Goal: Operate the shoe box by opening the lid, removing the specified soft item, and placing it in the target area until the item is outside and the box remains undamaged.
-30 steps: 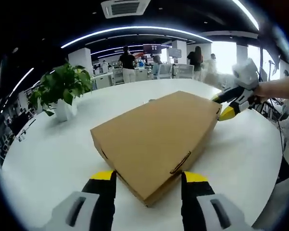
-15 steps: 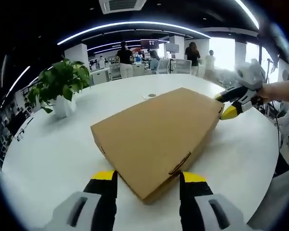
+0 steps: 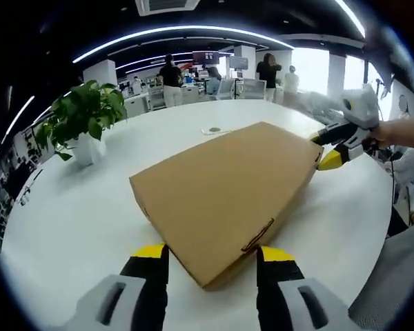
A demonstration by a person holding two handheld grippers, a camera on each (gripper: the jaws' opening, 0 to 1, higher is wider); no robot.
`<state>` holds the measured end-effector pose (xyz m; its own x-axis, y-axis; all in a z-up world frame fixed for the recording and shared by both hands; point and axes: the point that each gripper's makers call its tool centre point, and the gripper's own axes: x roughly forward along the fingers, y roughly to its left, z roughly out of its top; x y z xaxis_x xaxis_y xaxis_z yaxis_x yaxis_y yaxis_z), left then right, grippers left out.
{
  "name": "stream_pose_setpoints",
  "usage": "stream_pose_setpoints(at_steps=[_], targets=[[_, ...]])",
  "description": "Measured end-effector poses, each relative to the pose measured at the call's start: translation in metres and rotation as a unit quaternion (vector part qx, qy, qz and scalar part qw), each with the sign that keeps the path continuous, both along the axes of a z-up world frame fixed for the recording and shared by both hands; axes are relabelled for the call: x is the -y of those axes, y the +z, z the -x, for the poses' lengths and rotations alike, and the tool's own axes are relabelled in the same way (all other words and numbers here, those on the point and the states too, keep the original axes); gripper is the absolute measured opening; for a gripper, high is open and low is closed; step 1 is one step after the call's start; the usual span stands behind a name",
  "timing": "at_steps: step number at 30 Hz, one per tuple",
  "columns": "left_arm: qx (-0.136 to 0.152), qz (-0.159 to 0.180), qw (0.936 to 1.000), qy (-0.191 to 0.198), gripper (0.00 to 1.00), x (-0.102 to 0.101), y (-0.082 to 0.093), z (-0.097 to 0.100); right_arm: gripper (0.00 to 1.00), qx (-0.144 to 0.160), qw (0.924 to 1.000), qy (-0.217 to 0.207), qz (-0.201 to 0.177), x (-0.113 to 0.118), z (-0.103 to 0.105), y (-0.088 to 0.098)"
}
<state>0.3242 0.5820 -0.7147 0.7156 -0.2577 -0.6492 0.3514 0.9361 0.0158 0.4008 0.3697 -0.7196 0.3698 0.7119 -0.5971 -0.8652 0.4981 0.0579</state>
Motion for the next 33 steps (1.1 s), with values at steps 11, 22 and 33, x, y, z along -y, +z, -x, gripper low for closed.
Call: stream_pose_setpoints(at_steps=[11, 22, 33], targets=[[-0.014, 0.005, 0.9997, -0.017, 0.49, -0.014, 0.000, 0.015, 0.42, -0.003, 0.9997, -0.023, 0.006, -0.011, 0.024, 0.000], [-0.036, -0.010, 0.9976, -0.058, 0.47, -0.033, -0.001, 0.025, 0.41, -0.011, 0.9987, -0.049, -0.004, -0.026, 0.050, 0.001], [-0.054, -0.020, 0.9934, -0.099, 0.47, -0.054, -0.001, 0.035, 0.39, -0.026, 0.9971, -0.069, -0.018, -0.042, 0.076, 0.004]])
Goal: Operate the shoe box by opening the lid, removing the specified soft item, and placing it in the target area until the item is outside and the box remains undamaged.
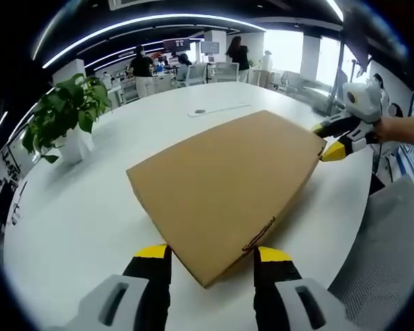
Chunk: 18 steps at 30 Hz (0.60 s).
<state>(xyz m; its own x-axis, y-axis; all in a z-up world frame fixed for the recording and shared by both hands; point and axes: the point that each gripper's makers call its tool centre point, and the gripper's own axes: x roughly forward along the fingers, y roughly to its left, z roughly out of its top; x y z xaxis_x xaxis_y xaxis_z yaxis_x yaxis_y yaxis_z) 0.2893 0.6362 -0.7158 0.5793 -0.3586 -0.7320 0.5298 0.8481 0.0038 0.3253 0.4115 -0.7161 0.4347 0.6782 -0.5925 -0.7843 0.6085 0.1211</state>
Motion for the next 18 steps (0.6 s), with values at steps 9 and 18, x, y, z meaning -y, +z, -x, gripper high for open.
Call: stream_pose_setpoints(at_steps=[9, 18], targets=[[-0.009, -0.006, 0.9996, -0.026, 0.47, -0.015, 0.000, 0.007, 0.38, -0.012, 0.9999, -0.006, -0.010, -0.012, 0.020, 0.001], [-0.013, -0.009, 0.9990, -0.042, 0.47, -0.025, 0.000, 0.015, 0.37, -0.013, 0.9996, -0.015, -0.020, -0.020, 0.035, 0.001]])
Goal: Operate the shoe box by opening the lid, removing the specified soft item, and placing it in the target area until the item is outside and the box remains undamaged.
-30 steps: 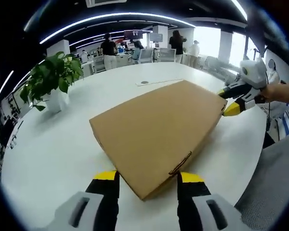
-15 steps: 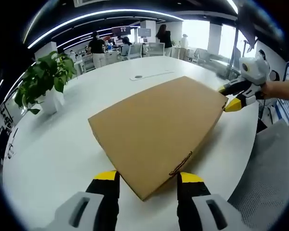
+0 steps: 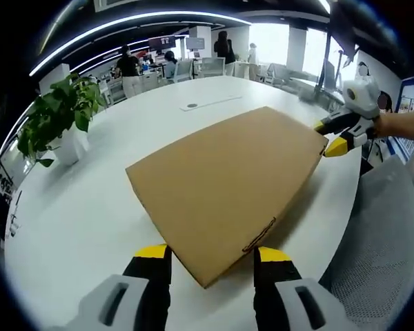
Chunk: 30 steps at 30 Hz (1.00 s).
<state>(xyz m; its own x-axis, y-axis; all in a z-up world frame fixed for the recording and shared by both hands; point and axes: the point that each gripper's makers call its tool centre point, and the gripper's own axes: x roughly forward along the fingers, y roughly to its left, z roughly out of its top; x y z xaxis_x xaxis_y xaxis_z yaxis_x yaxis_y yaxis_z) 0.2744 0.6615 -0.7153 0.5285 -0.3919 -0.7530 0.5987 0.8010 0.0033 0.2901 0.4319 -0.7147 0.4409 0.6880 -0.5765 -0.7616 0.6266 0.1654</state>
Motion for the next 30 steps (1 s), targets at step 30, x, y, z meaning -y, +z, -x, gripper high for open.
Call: stream_pose_setpoints(at_steps=[30], targets=[[-0.013, -0.011, 0.9997, -0.020, 0.48, -0.007, 0.001, 0.005, 0.40, 0.019, 0.9997, -0.012, -0.005, -0.007, 0.016, 0.000]])
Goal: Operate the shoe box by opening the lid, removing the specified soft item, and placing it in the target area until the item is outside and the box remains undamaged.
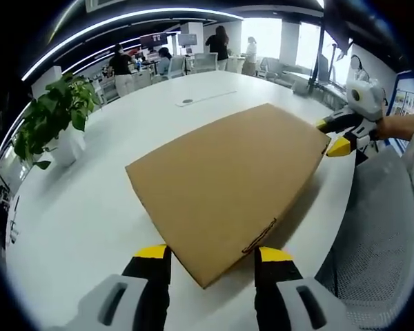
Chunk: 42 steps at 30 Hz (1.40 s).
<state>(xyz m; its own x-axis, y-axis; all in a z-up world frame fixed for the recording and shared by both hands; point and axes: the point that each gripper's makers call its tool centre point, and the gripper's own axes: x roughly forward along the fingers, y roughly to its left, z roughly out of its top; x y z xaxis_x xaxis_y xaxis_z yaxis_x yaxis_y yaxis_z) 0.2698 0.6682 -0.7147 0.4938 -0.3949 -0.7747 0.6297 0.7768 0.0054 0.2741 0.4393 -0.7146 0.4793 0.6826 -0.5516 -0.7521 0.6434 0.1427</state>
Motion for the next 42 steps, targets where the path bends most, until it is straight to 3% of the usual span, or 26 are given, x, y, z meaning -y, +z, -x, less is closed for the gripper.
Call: stream_pose_setpoints(at_steps=[10, 42], targets=[[0.007, 0.025, 0.9995, 0.017, 0.49, -0.001, 0.012, 0.002, 0.38, 0.002, 1.0000, 0.002, -0.001, 0.001, -0.001, 0.007], [0.051, 0.083, 0.9948, 0.030, 0.54, 0.007, 0.076, -0.002, 0.44, 0.051, 0.9983, 0.014, -0.026, 0.000, -0.004, 0.065]])
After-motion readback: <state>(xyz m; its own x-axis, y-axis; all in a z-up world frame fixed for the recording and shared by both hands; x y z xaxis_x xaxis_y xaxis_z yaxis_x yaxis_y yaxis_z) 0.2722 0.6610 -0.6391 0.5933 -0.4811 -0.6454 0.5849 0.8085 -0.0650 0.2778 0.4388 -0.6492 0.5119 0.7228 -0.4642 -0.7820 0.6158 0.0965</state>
